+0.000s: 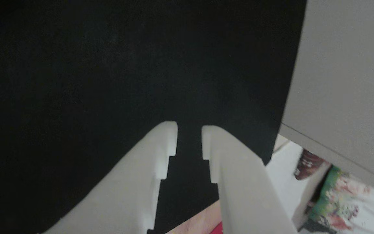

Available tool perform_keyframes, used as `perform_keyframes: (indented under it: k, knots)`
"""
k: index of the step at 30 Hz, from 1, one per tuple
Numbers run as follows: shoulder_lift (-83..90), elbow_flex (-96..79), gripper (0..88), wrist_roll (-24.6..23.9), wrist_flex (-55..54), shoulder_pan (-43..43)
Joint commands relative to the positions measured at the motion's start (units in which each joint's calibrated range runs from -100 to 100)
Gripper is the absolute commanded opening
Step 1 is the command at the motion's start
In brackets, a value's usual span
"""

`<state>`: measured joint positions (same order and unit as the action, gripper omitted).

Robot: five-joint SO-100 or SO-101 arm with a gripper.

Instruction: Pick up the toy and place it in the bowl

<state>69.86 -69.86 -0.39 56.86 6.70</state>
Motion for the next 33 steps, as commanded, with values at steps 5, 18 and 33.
perform_keyframes:
  k: [5,18,33]
  knots:
    - [-26.8,23.5,2.3,-0.2,-5.0,6.4]
    - [-62.8,58.2,2.2,0.3,-2.5,18.4]
    - [-89.2,96.4,2.1,0.5,15.7,17.3]
